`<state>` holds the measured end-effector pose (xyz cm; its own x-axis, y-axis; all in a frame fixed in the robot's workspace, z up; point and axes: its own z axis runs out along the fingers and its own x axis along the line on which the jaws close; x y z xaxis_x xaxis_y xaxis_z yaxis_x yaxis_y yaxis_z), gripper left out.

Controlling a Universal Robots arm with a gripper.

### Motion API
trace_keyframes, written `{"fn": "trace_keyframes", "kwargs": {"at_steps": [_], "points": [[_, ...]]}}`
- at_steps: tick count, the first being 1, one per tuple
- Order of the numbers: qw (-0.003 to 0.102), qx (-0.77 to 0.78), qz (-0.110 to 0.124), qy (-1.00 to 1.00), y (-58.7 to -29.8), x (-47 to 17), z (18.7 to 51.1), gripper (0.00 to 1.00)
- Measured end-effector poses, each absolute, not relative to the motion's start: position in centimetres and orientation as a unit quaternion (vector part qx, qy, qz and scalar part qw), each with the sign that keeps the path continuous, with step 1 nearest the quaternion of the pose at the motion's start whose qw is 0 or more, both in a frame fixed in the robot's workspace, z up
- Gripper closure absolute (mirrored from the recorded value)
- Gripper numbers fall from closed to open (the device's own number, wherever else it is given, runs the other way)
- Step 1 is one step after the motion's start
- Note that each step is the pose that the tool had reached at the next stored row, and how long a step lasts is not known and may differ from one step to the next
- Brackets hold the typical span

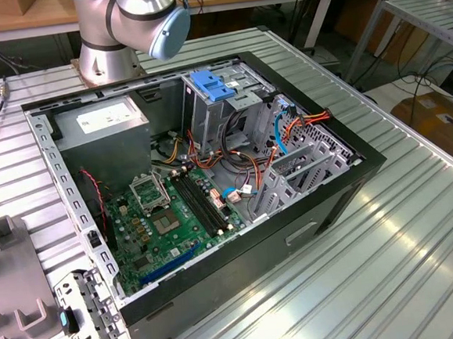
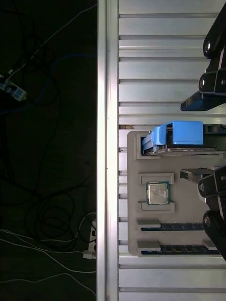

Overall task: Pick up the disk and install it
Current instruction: 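Pick up the disk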

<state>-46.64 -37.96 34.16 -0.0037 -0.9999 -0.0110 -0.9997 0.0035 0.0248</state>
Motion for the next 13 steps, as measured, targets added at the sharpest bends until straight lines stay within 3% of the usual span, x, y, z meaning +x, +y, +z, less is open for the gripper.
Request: {"fn": "trace_keyframes", "kwargs": {"at_steps": [13], "points": [[0.0,0.716,-0.007,-0.698,-37.95,-46.85,33.49,0.4]]}}
